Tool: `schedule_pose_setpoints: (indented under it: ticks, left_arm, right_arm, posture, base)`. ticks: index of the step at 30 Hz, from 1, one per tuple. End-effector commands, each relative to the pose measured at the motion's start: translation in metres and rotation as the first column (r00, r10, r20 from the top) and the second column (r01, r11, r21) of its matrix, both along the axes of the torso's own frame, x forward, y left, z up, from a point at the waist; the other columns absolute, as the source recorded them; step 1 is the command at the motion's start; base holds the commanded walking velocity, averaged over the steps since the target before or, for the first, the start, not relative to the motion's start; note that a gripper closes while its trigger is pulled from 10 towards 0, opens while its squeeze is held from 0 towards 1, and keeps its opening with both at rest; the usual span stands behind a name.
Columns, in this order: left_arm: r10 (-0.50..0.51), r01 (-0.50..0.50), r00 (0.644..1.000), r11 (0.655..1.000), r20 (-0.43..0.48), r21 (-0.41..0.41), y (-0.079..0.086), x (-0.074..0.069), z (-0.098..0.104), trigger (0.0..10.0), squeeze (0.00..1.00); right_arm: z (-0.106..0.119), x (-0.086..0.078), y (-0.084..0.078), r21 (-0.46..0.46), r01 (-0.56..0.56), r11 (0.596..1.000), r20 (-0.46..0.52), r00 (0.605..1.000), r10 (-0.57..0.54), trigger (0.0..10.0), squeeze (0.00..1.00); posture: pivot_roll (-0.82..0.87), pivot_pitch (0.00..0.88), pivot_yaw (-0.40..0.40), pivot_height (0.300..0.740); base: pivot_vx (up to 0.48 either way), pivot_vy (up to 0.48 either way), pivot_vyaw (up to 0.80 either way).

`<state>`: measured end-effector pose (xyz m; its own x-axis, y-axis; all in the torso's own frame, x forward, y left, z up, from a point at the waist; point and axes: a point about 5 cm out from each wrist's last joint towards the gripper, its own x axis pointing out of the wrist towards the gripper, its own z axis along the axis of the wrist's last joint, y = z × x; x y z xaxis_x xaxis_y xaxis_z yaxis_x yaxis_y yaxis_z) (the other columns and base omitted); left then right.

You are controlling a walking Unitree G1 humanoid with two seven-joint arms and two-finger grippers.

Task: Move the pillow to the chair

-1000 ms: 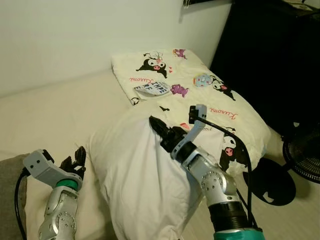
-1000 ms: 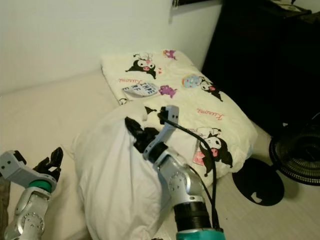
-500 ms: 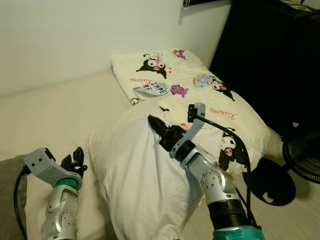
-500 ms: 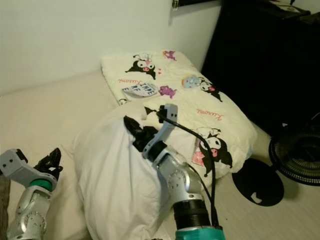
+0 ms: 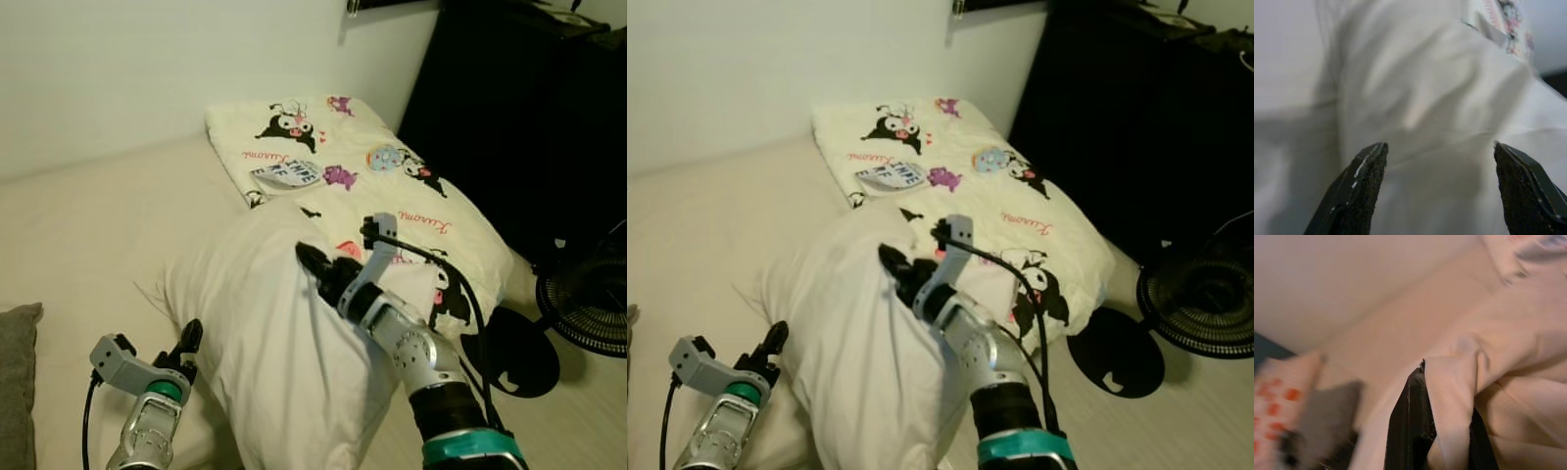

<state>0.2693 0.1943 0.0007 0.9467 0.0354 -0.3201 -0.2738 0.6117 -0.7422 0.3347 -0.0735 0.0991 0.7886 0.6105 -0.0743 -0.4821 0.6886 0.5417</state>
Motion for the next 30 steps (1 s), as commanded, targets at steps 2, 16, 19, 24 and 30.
schedule_pose_setpoints:
  ticks: [2,16,19,24,30]
  left_arm:
    - [-0.097,0.096,0.995,0.991,0.002,0.092,-0.006,0.002,0.001,10.0,1.00]
    - [-0.238,0.207,0.971,0.849,0.002,0.486,-0.012,0.021,0.020,10.0,0.00]
    - [-0.294,0.235,0.956,0.798,0.018,0.555,-0.017,0.022,0.026,10.0,0.00]
    - [-0.300,0.231,0.954,0.784,0.026,0.576,-0.019,0.023,0.027,10.0,0.00]
    - [-0.291,0.228,0.956,0.779,0.016,0.584,-0.020,0.021,0.026,10.0,0.00]
  right_arm:
    - [-0.009,0.001,-0.001,-0.061,0.021,0.998,-0.015,1.000,-0.021,10.0,0.00]
    - [-0.033,-0.005,-0.005,-0.060,0.111,0.992,-0.087,0.989,-0.116,10.0,0.00]
    - [-0.040,-0.009,-0.003,-0.053,0.118,0.992,-0.099,0.987,-0.122,10.0,0.00]
    - [-0.043,-0.011,-0.001,-0.050,0.119,0.992,-0.105,0.987,-0.124,10.0,0.00]
    - [-0.044,-0.011,0.001,-0.047,0.118,0.992,-0.105,0.987,-0.123,10.0,0.00]
  posture:
    - [0.05,0.034,-0.007,0.740]
    - [0.10,0.037,0.016,0.715]
    - [0.10,0.039,0.019,0.700]
    - [0.10,0.043,0.026,0.685]
    - [0.10,0.044,0.027,0.670]
  base:
    - [0.000,0.000,0.00]
    - [0.000,0.000,0.00]
    - [0.000,0.000,0.00]
    - [0.000,0.000,0.00]
    - [0.000,0.000,0.00]
